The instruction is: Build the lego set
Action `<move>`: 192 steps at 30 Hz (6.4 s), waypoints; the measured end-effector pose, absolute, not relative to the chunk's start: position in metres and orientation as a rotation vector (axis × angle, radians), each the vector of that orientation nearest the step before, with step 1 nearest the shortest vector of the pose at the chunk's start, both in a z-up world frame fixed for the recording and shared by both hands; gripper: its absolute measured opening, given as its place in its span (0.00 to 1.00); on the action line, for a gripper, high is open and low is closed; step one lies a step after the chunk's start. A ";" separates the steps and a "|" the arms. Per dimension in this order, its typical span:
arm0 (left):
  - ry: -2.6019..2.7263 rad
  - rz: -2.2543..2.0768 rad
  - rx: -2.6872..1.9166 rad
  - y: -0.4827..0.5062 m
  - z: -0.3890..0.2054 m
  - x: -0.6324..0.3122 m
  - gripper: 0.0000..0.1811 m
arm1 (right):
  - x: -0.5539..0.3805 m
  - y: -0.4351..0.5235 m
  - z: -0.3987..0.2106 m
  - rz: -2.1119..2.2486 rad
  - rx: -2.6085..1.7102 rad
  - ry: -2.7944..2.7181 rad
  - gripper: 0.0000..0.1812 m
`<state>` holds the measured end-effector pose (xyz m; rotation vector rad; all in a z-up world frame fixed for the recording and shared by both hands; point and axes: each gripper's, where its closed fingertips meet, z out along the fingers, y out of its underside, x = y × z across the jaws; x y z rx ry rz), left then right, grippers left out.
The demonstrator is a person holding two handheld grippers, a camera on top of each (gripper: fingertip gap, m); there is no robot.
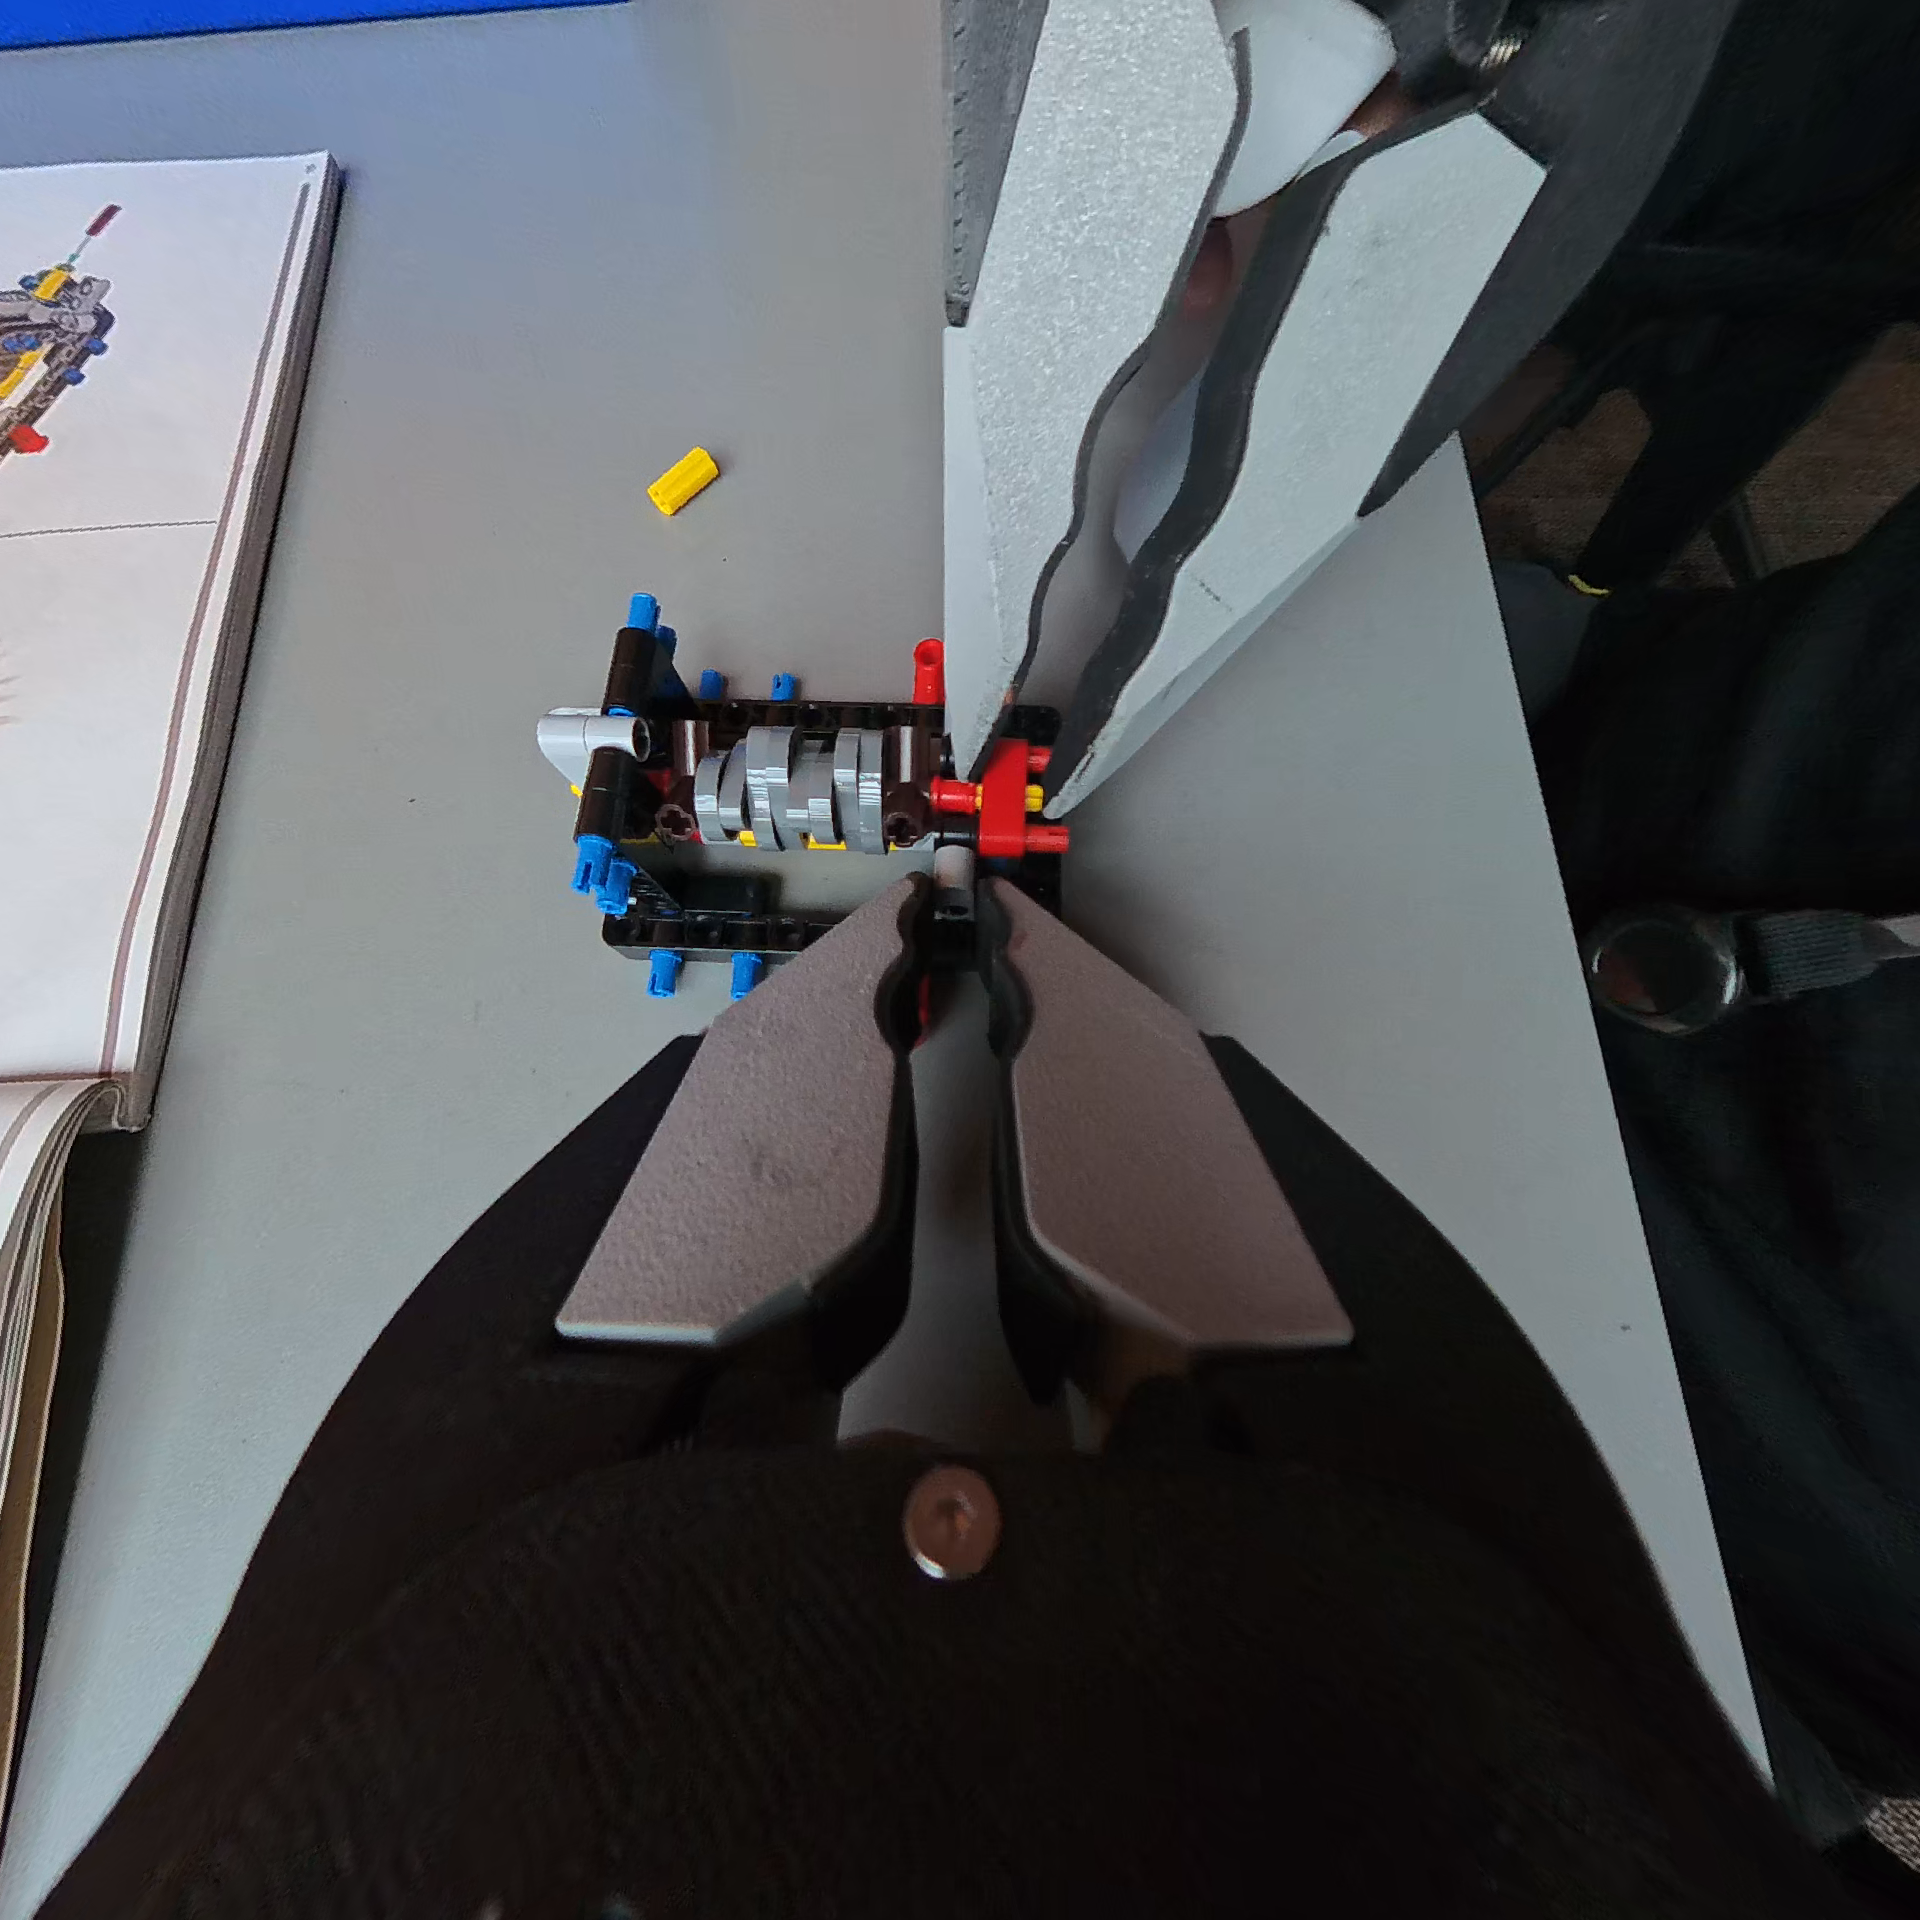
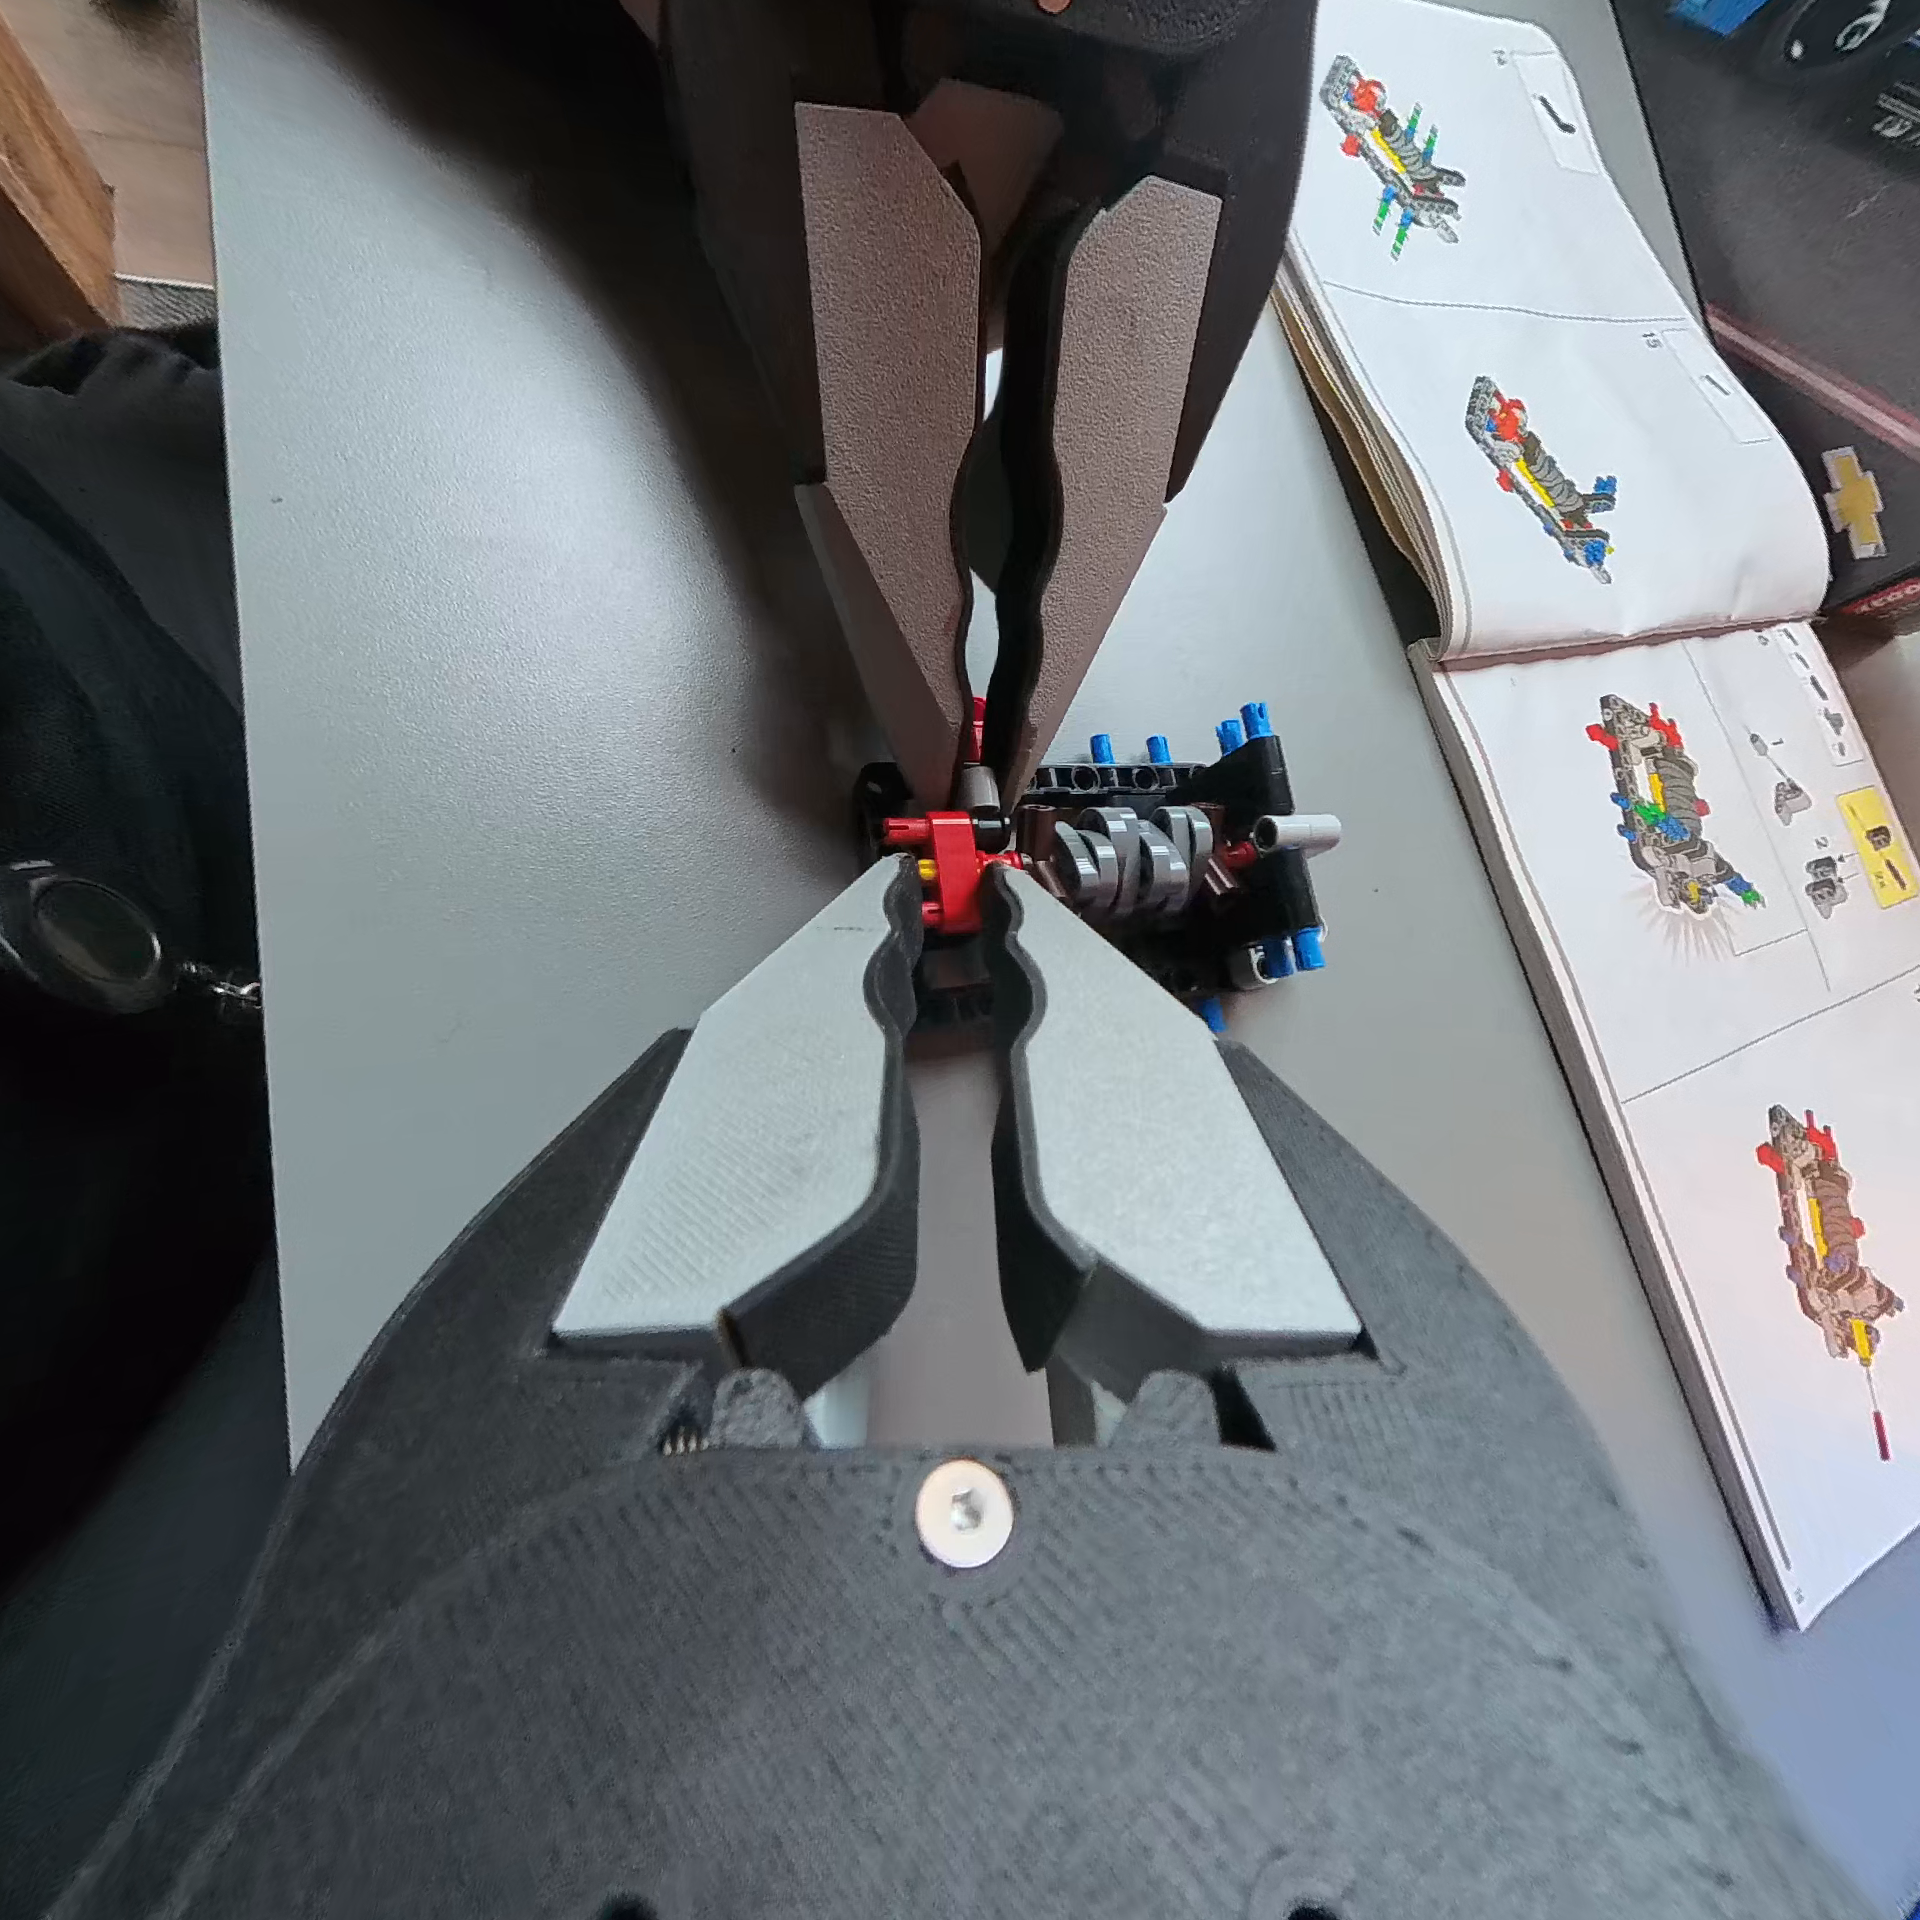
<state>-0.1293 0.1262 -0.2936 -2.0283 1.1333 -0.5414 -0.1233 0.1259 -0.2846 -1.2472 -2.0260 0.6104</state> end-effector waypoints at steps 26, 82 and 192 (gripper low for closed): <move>1.371 -0.561 -1.910 0.114 -0.294 -0.153 0.03 | -0.087 0.222 -0.265 0.819 -1.439 -1.801 0.15; 0.901 -0.798 -2.376 0.154 -0.280 -0.155 0.14 | -0.135 0.202 -0.278 1.399 -1.095 -2.304 0.02; 1.066 -0.673 -2.299 0.157 -0.296 -0.157 0.12 | -0.149 0.190 -0.279 1.050 -0.874 -2.246 0.00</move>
